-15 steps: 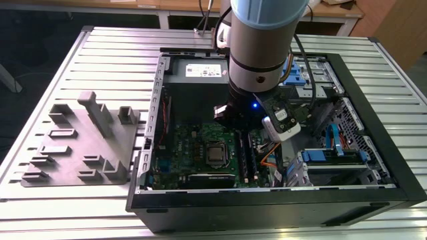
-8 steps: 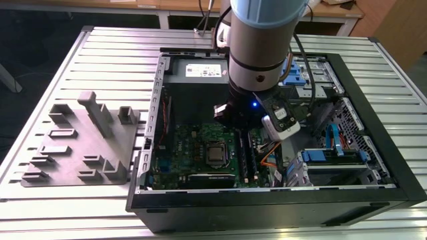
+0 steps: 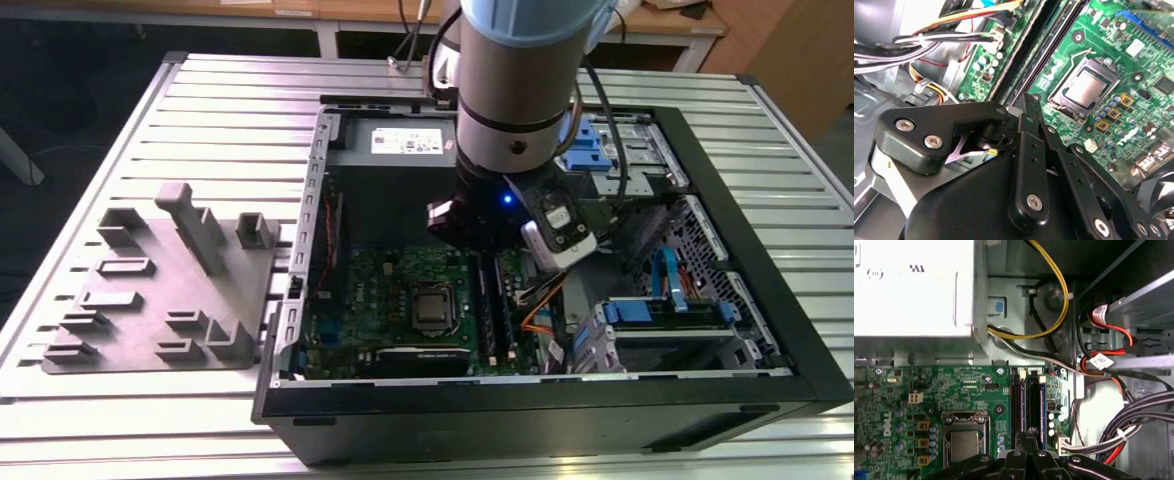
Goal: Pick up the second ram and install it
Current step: 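Press down the second ram until it locks into place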
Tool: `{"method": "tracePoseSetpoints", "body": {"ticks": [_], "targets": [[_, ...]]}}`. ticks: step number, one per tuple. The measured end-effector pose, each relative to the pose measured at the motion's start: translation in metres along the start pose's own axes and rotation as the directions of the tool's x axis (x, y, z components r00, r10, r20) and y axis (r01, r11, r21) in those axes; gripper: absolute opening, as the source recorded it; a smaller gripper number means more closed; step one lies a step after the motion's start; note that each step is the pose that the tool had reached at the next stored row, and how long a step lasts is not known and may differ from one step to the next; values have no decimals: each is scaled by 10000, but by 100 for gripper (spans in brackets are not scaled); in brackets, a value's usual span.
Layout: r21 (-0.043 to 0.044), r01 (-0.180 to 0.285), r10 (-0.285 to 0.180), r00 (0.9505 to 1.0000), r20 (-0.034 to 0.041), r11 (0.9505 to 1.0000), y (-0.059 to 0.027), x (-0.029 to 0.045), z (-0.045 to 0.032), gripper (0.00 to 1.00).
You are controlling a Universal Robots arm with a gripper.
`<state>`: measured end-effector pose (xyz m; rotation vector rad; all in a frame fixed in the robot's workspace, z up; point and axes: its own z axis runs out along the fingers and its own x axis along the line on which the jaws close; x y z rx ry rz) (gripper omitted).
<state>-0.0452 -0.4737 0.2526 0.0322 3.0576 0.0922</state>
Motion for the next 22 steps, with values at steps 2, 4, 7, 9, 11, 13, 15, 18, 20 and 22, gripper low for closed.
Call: {"method": "tracePoseSetpoints", "body": {"ticks": [2,4,7,9,11,13,15,18,20,22], "targets": [[-1,0,0,10000,0,10000,35,1,3,7],[-2,0,0,10000,1,10000,69,2,6,7],[-1,-1,1,10000,1,10000,113,3,8,7],[0,0,0,10000,0,10000,137,3,9,7],[-1,0,0,10000,0,10000,153,4,11,7],[-1,0,0,10000,0,10000,168,4,13,7],[-2,2,-2,10000,1,10000,180,-1,23,7],[-2,0,0,10000,0,10000,188,-11,55,7],[0,0,0,10000,0,10000,195,-23,72,7],[-1,0,0,10000,0,10000,204,-37,84,7]]}}
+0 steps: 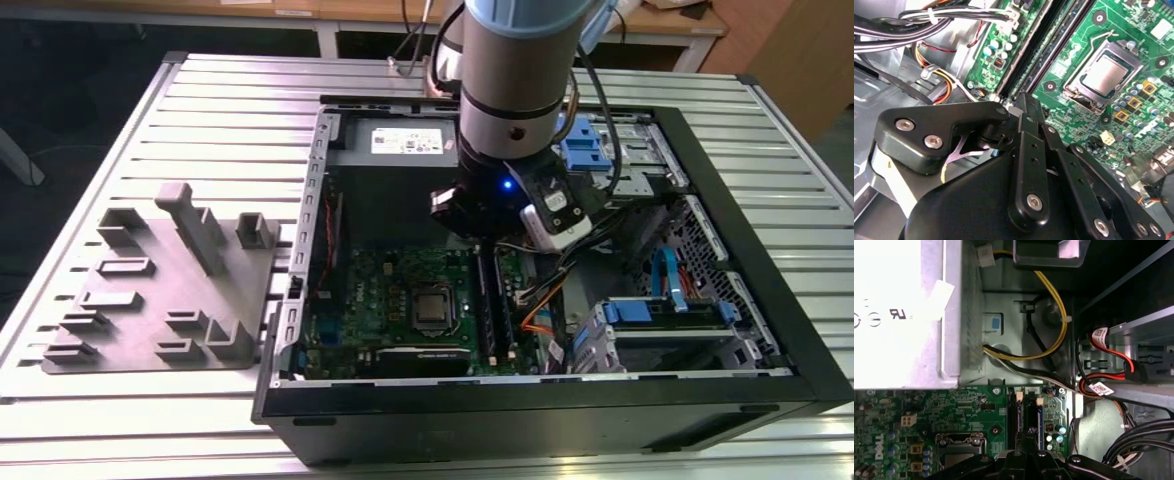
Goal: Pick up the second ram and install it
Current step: 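Press down the second ram until it locks into place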
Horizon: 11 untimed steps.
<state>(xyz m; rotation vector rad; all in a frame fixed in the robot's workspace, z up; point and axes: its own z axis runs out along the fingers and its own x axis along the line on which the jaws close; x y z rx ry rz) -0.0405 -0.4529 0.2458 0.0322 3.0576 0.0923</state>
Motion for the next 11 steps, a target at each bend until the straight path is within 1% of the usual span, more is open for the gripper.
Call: {"method": "tracePoseSetpoints", "body": {"ticks": [4,7,11], "targets": [[0,0,0,10000,0,10000,30,0,19,7],[-1,0,0,10000,1,10000,45,3,57,7],[0,-1,1,10000,0,10000,72,7,85,7]]}}
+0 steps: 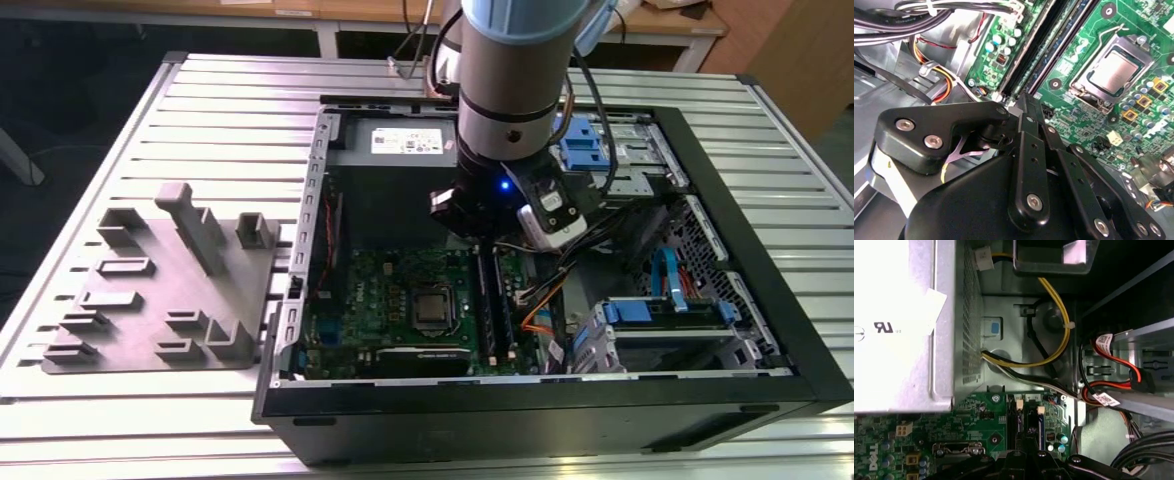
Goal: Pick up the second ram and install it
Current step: 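Press down the second ram until it locks into place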
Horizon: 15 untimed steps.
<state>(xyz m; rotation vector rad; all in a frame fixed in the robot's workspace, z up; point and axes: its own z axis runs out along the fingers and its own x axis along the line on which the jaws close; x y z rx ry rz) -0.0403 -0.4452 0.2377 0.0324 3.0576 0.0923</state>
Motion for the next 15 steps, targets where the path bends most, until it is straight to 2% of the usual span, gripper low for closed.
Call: {"method": "tracePoseSetpoints", "body": {"ticks": [15], "targets": [[-1,1,-1,10000,0,10000,12,10,109,7]]}}
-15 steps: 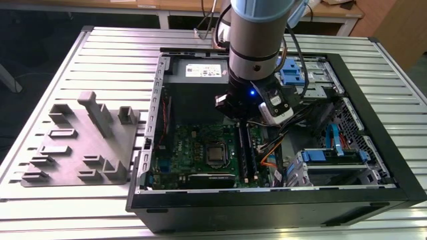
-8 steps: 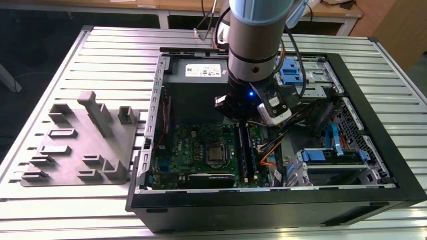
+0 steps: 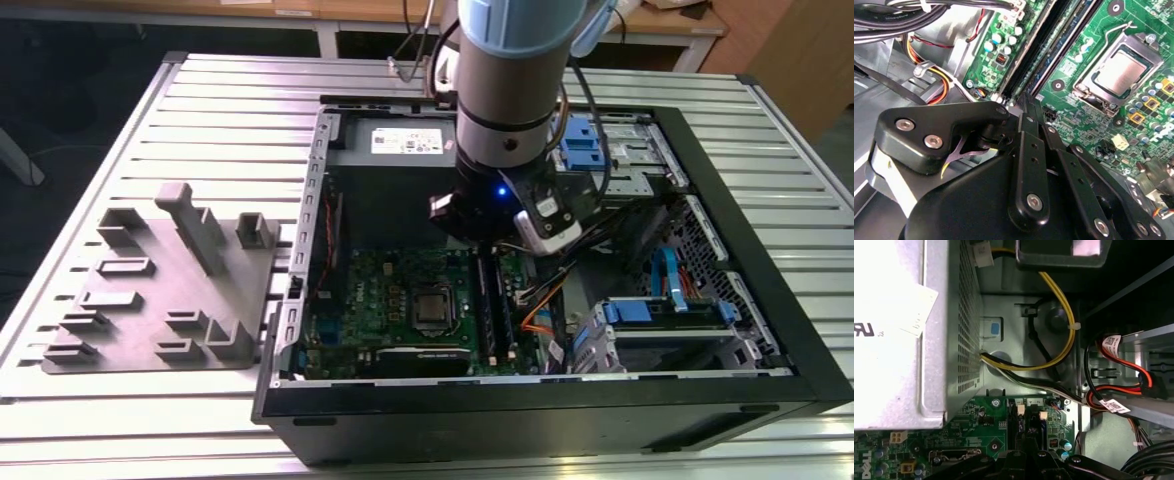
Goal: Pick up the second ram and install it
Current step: 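Press down the second ram until it locks into place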
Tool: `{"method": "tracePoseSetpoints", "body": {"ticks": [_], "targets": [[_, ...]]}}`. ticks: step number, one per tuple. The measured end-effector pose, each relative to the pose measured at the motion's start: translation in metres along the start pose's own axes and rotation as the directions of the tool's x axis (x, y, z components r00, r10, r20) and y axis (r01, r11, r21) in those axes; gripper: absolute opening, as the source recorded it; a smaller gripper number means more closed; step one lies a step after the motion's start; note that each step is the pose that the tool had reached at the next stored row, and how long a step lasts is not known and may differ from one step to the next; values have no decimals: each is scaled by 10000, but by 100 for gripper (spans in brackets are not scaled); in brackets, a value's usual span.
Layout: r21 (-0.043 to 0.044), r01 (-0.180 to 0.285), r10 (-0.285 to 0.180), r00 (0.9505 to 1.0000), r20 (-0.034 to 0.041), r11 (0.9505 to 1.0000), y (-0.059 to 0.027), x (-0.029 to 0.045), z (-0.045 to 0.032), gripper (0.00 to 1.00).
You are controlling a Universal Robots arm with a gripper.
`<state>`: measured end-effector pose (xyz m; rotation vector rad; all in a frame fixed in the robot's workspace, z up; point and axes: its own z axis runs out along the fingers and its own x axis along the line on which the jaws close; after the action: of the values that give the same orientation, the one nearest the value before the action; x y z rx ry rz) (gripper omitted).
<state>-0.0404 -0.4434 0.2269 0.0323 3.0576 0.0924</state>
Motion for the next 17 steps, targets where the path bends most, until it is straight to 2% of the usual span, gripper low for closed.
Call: {"method": "tracePoseSetpoints", "body": {"ticks": [17], "targets": [[3,1,-1,10000,-1,10000,-5,5,64,7]]}}
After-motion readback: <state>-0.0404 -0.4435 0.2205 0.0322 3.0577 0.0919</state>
